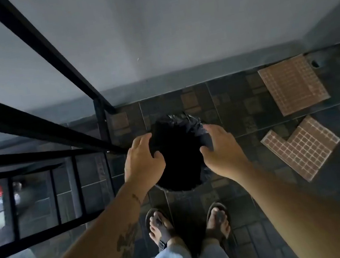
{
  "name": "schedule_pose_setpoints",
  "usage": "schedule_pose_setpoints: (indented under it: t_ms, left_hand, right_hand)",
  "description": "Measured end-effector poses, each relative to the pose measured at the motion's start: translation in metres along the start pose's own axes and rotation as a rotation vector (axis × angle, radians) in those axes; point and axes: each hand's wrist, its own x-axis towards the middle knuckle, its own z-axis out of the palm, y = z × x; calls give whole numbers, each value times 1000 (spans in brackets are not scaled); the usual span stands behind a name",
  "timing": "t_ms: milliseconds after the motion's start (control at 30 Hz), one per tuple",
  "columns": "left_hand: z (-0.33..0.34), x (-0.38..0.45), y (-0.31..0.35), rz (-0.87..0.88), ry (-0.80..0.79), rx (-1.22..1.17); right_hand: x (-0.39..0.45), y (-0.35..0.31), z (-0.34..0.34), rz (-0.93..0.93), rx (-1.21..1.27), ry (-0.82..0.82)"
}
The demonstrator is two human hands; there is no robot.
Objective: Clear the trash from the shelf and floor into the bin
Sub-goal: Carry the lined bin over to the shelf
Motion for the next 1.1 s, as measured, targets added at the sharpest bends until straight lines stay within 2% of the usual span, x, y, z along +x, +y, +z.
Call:
schedule_pose_setpoints:
  t_ms: [233, 400, 533, 867, 1100]
  left_hand:
    - [90, 59, -77, -18, 182, 148]
    - [117, 80, -106, 9, 236, 188]
    - [123, 80, -122, 78, 264, 228]
    - [97, 71, -108, 137, 270, 328]
    - [30, 31, -63, 171, 387, 295]
  right_hand:
    - [61, 85, 76, -39, -175, 76]
    - [90, 113, 102, -62, -283, 152]
    - [103, 120, 114, -70, -245, 236]
    - [93, 115, 100, -62, -233, 301]
    - [50, 69, 31, -173, -243, 418]
